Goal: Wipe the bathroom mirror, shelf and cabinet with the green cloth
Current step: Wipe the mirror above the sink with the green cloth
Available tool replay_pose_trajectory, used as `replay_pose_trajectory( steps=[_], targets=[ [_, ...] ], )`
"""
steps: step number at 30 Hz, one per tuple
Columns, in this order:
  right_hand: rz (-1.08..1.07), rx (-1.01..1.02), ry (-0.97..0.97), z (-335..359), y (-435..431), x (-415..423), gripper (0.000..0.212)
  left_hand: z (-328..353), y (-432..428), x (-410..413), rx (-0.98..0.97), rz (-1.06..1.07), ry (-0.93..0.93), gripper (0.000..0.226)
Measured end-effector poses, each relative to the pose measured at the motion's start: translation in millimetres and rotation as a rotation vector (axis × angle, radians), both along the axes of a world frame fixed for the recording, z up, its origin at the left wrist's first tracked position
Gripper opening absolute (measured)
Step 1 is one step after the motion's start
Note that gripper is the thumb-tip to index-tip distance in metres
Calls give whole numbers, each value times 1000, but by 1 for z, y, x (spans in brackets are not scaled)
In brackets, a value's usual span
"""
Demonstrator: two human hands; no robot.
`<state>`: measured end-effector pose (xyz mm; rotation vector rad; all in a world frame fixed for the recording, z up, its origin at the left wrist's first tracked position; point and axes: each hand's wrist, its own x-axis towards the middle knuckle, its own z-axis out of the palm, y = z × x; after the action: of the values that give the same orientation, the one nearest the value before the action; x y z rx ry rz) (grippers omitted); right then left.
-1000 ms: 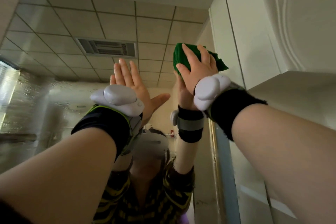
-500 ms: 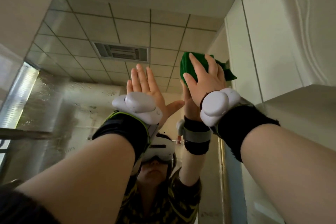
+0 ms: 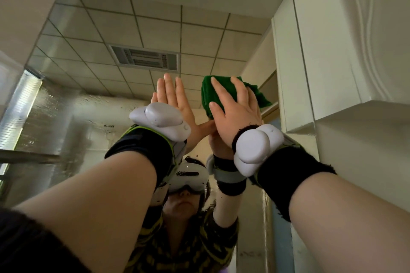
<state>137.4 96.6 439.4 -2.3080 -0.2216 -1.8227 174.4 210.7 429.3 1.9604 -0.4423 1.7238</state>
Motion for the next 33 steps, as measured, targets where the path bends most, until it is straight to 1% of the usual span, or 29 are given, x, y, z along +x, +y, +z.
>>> replay_pose_trajectory(
  steps=[3, 6, 10, 15, 21, 24, 33],
  targets=[
    [-30, -9, 8, 3, 1, -2, 49, -1, 9, -6, 69, -1, 59, 121],
    [-49, 10, 24, 8, 4, -6, 49, 0, 22, -12, 149, 26, 125, 121],
    [-79, 60, 14, 19, 10, -13, 49, 0, 34, -15, 240, 70, 160, 120],
    [-63, 116, -11, 34, 15, -16, 48, 2, 43, -13, 324, 118, 182, 126],
    [-86, 151, -66, 57, 15, -13, 49, 1, 42, -5, 324, 97, 131, 130],
    [-82, 162, -103, 55, 18, -9, 48, -1, 43, -1, 321, 91, 99, 131],
    [-94, 157, -94, 42, 25, -10, 48, -3, 44, -3, 311, 79, 66, 129]
  ],
)
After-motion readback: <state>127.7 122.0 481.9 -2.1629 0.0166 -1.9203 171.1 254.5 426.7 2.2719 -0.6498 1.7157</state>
